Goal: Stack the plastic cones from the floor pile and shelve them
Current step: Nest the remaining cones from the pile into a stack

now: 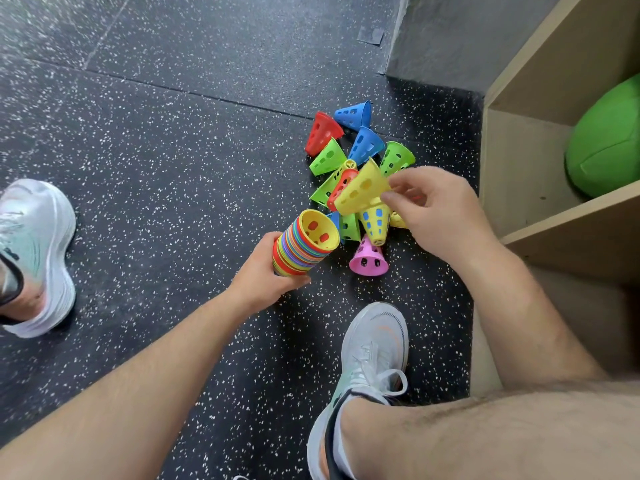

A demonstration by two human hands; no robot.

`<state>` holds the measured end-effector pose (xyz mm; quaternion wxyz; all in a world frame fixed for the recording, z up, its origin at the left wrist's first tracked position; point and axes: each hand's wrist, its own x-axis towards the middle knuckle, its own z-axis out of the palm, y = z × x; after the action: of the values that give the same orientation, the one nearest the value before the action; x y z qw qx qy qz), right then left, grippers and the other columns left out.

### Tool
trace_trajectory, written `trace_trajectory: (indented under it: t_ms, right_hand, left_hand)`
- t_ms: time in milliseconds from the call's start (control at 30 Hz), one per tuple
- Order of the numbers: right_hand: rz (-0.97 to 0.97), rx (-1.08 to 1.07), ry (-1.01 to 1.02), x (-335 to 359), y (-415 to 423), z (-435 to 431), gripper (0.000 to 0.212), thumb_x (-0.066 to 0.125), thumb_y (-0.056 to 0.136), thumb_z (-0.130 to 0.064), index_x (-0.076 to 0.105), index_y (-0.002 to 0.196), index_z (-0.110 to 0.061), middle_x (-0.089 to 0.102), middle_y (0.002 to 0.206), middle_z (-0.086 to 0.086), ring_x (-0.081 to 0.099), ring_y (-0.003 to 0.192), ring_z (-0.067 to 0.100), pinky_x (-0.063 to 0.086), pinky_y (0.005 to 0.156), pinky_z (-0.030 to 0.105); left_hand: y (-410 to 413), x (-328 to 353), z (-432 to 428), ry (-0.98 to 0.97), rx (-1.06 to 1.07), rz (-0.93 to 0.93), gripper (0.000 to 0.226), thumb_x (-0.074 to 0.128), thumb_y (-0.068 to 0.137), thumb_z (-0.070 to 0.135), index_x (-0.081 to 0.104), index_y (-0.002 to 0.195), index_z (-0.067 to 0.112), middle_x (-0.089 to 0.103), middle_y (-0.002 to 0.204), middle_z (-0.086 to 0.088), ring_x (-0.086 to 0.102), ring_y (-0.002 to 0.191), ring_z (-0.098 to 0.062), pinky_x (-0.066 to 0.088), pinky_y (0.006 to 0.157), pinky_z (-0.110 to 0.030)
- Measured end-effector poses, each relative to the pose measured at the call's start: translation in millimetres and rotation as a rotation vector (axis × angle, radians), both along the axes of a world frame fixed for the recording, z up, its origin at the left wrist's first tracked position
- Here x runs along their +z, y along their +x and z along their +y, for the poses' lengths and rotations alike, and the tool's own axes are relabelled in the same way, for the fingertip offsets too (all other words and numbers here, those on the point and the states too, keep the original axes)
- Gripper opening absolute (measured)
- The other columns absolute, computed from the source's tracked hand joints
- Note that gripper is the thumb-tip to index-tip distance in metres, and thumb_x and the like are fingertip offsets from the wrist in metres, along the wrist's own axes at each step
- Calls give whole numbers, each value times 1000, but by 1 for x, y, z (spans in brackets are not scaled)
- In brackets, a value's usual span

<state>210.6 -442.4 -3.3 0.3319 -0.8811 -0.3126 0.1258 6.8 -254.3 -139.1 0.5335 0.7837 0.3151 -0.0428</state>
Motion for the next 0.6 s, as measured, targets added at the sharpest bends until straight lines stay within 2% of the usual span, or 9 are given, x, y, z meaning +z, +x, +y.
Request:
trace_trajectory:
  t_ms: [100,200,300,367,433,500,600]
  right_hand:
    - [-66,94,135,-15,-9,5,14,73,90,-25,76,102,-20,68,94,-7,62,87,9,52,84,35]
    - [-81,263,90,-37,-26,11,13,70,92,-21,76,103,-18,68,99,-2,62,94,13,50,86,36]
    - [11,419,97,-58,-45,13,19,63,95,-15,74,111,-16,68,104,-3,62,99,12,49,90,27]
    - [98,317,176,-66,-50,10,22,62,96,-13,71,115,-16,67,106,-8,62,100,7,48,89,20]
    - [118,145,196,-75,-47,4,22,63,95,-17,69,116,-19,67,108,-10,62,101,5,51,89,26]
    - [83,56,124,-90,-40,-6,22,65,94,-25,67,115,-22,64,106,-10,61,98,7,52,86,32]
    - [12,60,13,-109,-34,-23,22,69,90,-28,68,111,-22,59,103,-8,59,93,11,50,83,32]
  left_hand:
    - [0,0,1,3,1,-9,74,92,75,23,46,133,32,65,115,10,65,104,-9,55,94,-34]
    - [0,-2,2,4,-2,-13,74,92,75,23,45,131,33,66,115,9,66,105,-10,56,95,-36]
    - [1,-4,1,14,7,-25,75,93,73,23,45,129,33,66,114,9,66,104,-10,56,93,-36]
    - [1,-4,2,3,37,-29,75,94,73,20,45,128,31,66,113,8,67,102,-8,55,91,-33]
    - [1,-4,3,-9,43,-28,75,94,74,19,45,130,30,66,114,7,67,103,-7,54,92,-30]
    - [1,-4,3,-15,36,-24,76,93,75,19,44,132,30,66,115,6,67,104,-7,54,94,-30]
    - [0,-4,3,-10,21,-19,77,94,74,23,44,132,31,65,116,6,66,105,-9,55,97,-36]
